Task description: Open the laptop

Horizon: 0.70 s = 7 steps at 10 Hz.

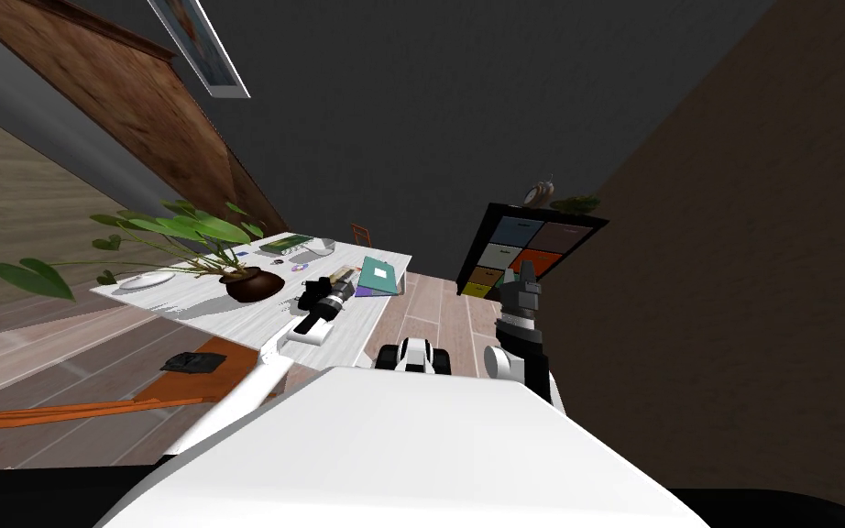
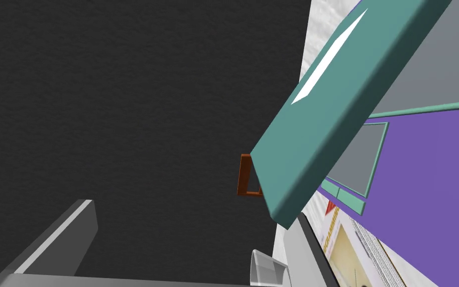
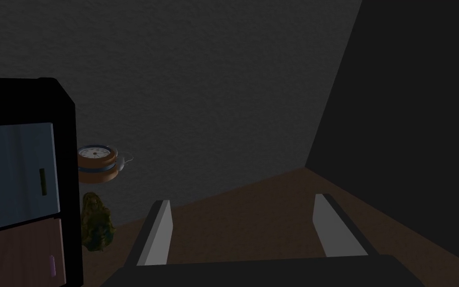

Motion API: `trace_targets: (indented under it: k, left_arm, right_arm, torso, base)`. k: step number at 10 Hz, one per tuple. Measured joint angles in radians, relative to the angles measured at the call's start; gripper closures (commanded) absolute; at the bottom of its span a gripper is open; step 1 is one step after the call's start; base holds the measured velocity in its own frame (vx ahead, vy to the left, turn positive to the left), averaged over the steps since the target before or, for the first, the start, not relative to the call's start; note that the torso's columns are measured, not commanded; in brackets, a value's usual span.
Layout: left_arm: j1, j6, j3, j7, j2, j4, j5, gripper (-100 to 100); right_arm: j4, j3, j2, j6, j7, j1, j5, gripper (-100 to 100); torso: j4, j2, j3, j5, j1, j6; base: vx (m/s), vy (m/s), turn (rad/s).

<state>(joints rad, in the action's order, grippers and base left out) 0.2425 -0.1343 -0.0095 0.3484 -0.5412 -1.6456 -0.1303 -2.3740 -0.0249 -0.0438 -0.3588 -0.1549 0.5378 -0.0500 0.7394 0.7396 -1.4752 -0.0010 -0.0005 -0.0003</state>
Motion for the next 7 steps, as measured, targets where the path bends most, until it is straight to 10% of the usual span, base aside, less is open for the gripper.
trace_targets:
  k: [1,2,7]
  left_arm:
    - [0.004,0.015,0.003,0.009,-0.015,-0.020,-0.006,-100]
    - [0.004,0.019,0.003,0.011,-0.016,-0.022,-0.006,0]
    - [0.007,0.022,0.001,0.011,-0.015,-0.018,-0.006,0]
  right_arm:
    - [0.000,0.000,0.000,0.000,0.000,0.000,0.000,0]
    - [0.000,0.000,0.000,0.000,0.000,0.000,0.000,0]
    - [0.000,0.000,0.000,0.000,0.000,0.000,0.000,0]
  torso:
    - [0.000,0.000,0.000,0.000,0.000,0.000]
    - [-0.001,0.000,0.000,0.001,0.000,0.000]
    - [0.000,0.000,0.000,0.000,0.000,0.000]
  base:
    - [0.003,-0.009,0.004]
    - [0.000,0.000,0.000]
    - [0.000,0.000,0.000]
